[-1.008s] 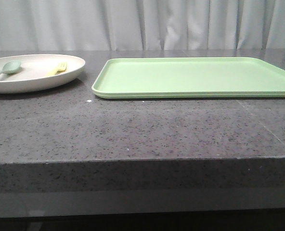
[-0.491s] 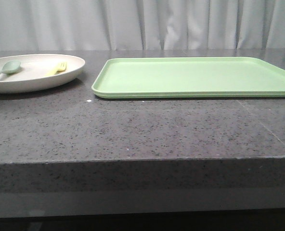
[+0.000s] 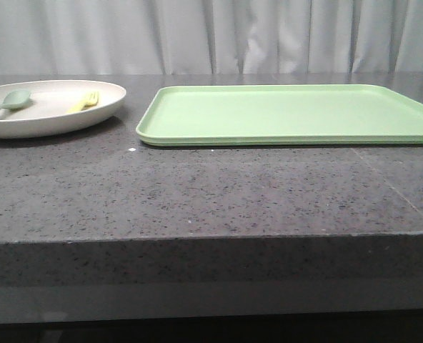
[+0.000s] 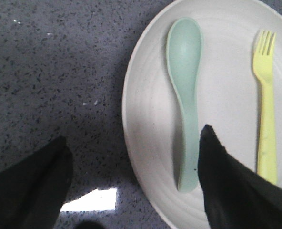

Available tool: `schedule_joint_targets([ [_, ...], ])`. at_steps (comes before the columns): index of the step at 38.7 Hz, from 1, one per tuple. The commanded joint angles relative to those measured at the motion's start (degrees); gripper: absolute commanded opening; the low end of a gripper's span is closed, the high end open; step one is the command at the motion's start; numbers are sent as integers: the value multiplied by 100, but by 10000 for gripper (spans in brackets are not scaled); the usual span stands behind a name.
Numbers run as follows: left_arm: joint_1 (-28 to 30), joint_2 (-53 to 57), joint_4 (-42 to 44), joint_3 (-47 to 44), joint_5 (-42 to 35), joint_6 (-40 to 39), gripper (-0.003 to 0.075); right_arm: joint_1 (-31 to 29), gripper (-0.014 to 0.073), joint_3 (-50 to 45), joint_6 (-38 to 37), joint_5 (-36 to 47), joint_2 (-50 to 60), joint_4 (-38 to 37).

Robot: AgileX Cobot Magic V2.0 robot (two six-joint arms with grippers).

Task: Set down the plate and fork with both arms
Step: 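Lower the left gripper and grasp the cream plate's rim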

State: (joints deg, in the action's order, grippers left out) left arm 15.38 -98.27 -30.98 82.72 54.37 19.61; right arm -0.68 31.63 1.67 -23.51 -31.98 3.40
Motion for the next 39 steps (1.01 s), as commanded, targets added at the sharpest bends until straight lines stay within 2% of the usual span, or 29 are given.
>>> schedule_joint_targets([
  [1,-95,36,-316,300,-134,23,470,-23,645,191,30,477,-45,-52],
  [12,-268,-412,-307,421,-476,23,388,-23,645,191,30,477,-45,-52],
  [24,-268,-603,-296,421,-512,23,298,-23,645,191,30,477,-45,-52],
  [37,-268,-660,-210,421,-429,23,-3,-23,645,191,30,477,-45,-52],
  [39,-268,-660,-210,421,-440,23,-18,-23,645,191,30,477,-45,-52],
])
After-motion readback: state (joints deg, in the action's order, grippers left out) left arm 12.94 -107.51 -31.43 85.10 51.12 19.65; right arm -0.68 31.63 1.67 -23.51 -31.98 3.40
